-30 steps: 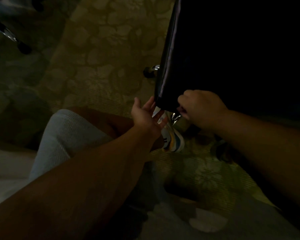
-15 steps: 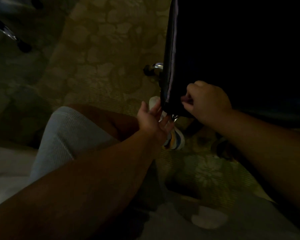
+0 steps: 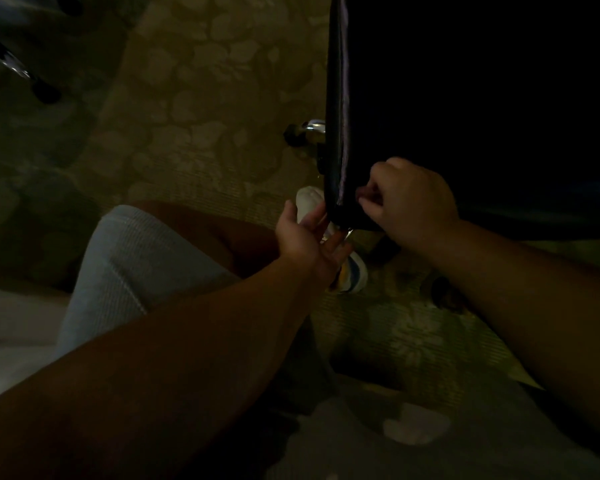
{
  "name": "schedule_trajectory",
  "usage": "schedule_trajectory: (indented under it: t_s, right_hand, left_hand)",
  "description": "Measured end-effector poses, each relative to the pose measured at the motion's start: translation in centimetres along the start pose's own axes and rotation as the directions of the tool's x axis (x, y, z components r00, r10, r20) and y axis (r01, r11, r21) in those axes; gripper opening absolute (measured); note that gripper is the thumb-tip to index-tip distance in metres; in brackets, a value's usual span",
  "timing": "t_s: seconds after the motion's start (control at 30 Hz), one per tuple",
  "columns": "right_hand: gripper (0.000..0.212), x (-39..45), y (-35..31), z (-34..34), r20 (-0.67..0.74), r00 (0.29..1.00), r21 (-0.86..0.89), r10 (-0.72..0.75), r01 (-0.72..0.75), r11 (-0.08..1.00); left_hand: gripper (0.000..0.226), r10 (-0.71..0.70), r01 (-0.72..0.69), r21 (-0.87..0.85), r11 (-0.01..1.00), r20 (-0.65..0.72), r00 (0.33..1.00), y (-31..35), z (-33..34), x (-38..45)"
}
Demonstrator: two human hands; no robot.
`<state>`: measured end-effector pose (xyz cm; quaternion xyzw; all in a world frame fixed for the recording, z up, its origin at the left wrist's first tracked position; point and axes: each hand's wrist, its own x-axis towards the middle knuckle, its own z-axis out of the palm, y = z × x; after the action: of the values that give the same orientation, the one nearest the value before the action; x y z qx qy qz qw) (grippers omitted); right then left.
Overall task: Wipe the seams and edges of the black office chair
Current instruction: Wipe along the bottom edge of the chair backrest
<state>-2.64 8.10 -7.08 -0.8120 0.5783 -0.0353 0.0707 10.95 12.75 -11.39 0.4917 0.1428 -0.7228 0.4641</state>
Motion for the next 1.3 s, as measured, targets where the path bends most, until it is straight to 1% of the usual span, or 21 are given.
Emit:
schedule_trajectory:
  t_s: [0.03, 0.07, 0.17, 0.2, 0.33, 0.47, 0.5, 0.57, 0.63, 0.67, 0.77, 0.8, 0.87, 0.9, 0.97, 1.03, 1.07, 1.13, 1.17, 1.23, 1.3]
  right_hand:
    - [0.020, 0.1, 0.1, -0.2, -0.020, 0.999, 0.018, 0.036, -0.036, 0.999]
    - [0.021, 0.2, 0.1, -0.2, 0.000, 1.000, 0.009, 0.023, -0.023, 1.000]
    - [0.023, -0.2, -0.3, 0.1, 0.158, 0.973, -0.092, -0.170, 0.186, 0.978]
    - [0.024, -0.3, -0.4, 0.2, 0.164, 0.968, -0.091, -0.191, 0.208, 0.974]
    - [0.021, 0.1, -0.4, 0.1, 0.005, 0.999, 0.000, -0.048, 0.048, 0.999]
    - [0.023, -0.4, -0.9, 0.6, 0.120, 0.985, -0.023, -0.123, 0.127, 0.992]
    - [0.023, -0.3, -0.9, 0.5, 0.116, 0.986, -0.027, -0.121, 0.125, 0.992]
    - [0.022, 0.0, -0.5, 0.3, 0.039, 0.999, 0.000, -0.004, 0.004, 1.000]
    - [0.021, 0.1, -0.3, 0.2, -0.027, 0.993, 0.042, 0.113, -0.111, 0.993]
    - [0.021, -0.2, -0.3, 0.3, -0.019, 0.993, 0.040, 0.112, -0.112, 0.993]
    - [0.020, -1.5, -0.1, 1.0, 0.106, 0.994, 0.007, 0.021, -0.022, 1.000]
    - [0.019, -2.0, 0.5, 1.2, 0.103, 0.994, 0.011, 0.048, -0.049, 0.999]
    - [0.020, -3.1, 2.2, 1.2, -0.005, 0.967, 0.089, 0.253, -0.252, 0.964]
    - [0.022, -3.7, 3.3, 1.2, -0.067, 0.922, 0.144, 0.380, -0.368, 0.918]
    - [0.028, -5.1, 5.2, 1.3, -0.136, 0.817, 0.212, 0.561, -0.529, 0.822]
    - [0.030, -6.5, 6.5, 1.5, -0.130, 0.745, 0.269, 0.655, -0.609, 0.746]
    - [0.029, -6.9, 6.8, 1.6, -0.116, 0.730, 0.285, 0.674, -0.625, 0.726]
    - [0.027, -7.4, 7.1, 2.0, -0.089, 0.738, 0.298, 0.669, -0.621, 0.725]
    - [0.025, -7.5, 7.0, 2.3, -0.070, 0.758, 0.302, 0.649, -0.603, 0.738]
    - [0.021, -7.5, 6.2, 3.0, 0.024, 0.831, 0.286, 0.556, -0.538, 0.793]
    - [0.017, -7.7, 4.7, 4.1, 0.153, 0.895, 0.209, 0.419, -0.444, 0.872]
  left_hand:
    - [0.066, -0.003, 0.003, 0.003, 1.000, 0.000, 1.000, -0.1, 0.0, 0.0]
    - [0.066, -0.005, 0.005, 0.005, 1.000, 0.002, 1.000, -0.1, -0.1, 0.0]
    - [0.067, -0.003, 0.003, 0.015, 1.000, 0.017, 1.000, -0.1, -0.1, -0.1]
    - [0.067, -0.003, 0.003, 0.015, 1.000, 0.017, 1.000, 0.0, -0.2, -0.1]
    - [0.068, -0.015, 0.015, -0.007, 1.000, -0.010, 1.000, 0.0, -0.1, -0.1]
    - [0.068, -0.015, 0.015, -0.010, 1.000, 0.008, 1.000, 0.1, -0.1, -0.1]
    - [0.068, -0.016, 0.016, -0.016, 1.000, 0.009, 1.000, 0.1, -0.1, 0.0]
    - [0.068, -0.024, 0.023, -0.034, 0.999, -0.002, 1.000, 0.3, -0.1, 0.0]
    - [0.068, -0.030, 0.029, -0.046, 0.998, -0.009, 1.000, 0.3, 0.0, 0.1]
    - [0.068, -0.032, 0.032, -0.056, 0.998, -0.012, 0.999, 0.2, 0.0, 0.1]
    - [0.068, -0.043, 0.042, -0.063, 0.997, -0.005, 0.999, 0.1, -0.2, 0.2]
    - [0.068, -0.048, 0.048, -0.064, 0.997, -0.004, 0.999, 0.2, -0.3, 0.2]
    - [0.068, -0.061, 0.061, -0.056, 0.997, 0.000, 0.998, 0.2, -0.4, 0.2]
    - [0.068, -0.065, 0.065, -0.045, 0.997, 0.005, 0.998, 0.3, -0.5, 0.2]
    - [0.069, -0.067, 0.067, -0.017, 0.998, 0.014, 0.998, 0.2, -0.5, 0.2]
    - [0.069, -0.062, 0.062, 0.014, 0.998, 0.010, 0.998, 0.2, -0.5, 0.1]
    - [0.069, -0.056, 0.056, 0.022, 0.998, 0.010, 0.998, 0.2, -0.5, 0.0]
    - [0.071, -0.044, 0.043, 0.044, 0.998, 0.018, 0.999, 0.2, -0.4, 0.0]
    - [0.071, -0.039, 0.037, 0.065, 0.997, 0.026, 0.999, 0.0, -0.3, -0.1]
    - [0.072, -0.038, 0.031, 0.126, 0.992, 0.056, 0.998, -0.3, -0.4, -0.3]
    - [0.071, -0.054, 0.031, 0.201, 0.979, 0.110, 0.993, -0.6, -0.7, -0.6]
